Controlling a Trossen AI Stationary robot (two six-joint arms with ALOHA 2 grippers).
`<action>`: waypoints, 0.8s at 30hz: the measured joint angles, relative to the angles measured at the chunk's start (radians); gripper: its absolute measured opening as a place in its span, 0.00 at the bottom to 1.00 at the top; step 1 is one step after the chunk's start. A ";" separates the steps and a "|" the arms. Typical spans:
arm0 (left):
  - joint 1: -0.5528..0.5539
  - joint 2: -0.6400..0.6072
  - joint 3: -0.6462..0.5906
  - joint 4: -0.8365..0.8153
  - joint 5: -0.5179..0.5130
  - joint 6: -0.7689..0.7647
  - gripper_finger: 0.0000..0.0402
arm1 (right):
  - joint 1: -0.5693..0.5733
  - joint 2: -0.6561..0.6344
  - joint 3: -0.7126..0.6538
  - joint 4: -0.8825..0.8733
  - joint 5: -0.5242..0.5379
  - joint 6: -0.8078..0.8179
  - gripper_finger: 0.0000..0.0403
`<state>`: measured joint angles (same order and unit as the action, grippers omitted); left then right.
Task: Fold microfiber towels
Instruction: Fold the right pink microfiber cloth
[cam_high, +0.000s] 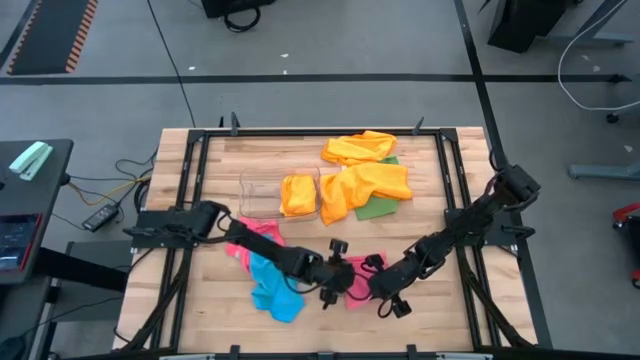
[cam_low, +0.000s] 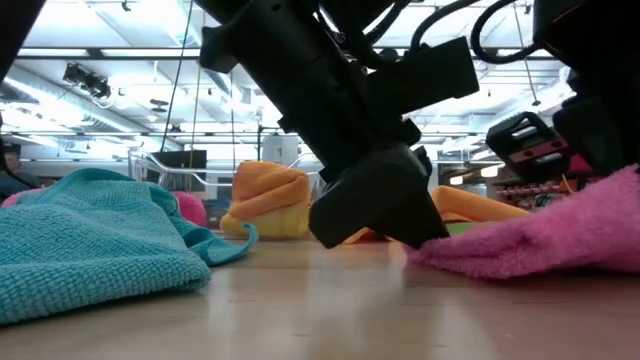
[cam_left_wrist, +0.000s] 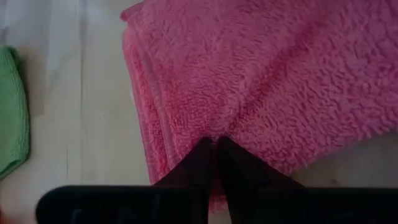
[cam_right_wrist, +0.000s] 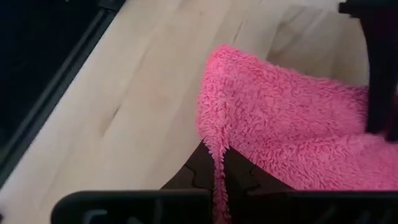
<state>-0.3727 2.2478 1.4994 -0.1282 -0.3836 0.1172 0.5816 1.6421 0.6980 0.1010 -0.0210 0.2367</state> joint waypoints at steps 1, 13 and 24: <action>-0.006 -0.001 0.000 0.000 -0.003 0.005 0.09 | 0.000 -0.001 0.003 0.003 0.000 0.013 0.03; -0.036 -0.005 -0.002 -0.018 -0.067 0.062 0.08 | -0.035 -0.022 0.011 -0.022 0.002 0.022 0.03; -0.074 -0.074 -0.002 -0.067 -0.119 0.102 0.05 | -0.077 -0.015 0.010 -0.053 -0.014 0.006 0.03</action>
<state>-0.4467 2.1735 1.4971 -0.1956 -0.5031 0.2195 0.5047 1.6268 0.7078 0.0477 -0.0345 0.2428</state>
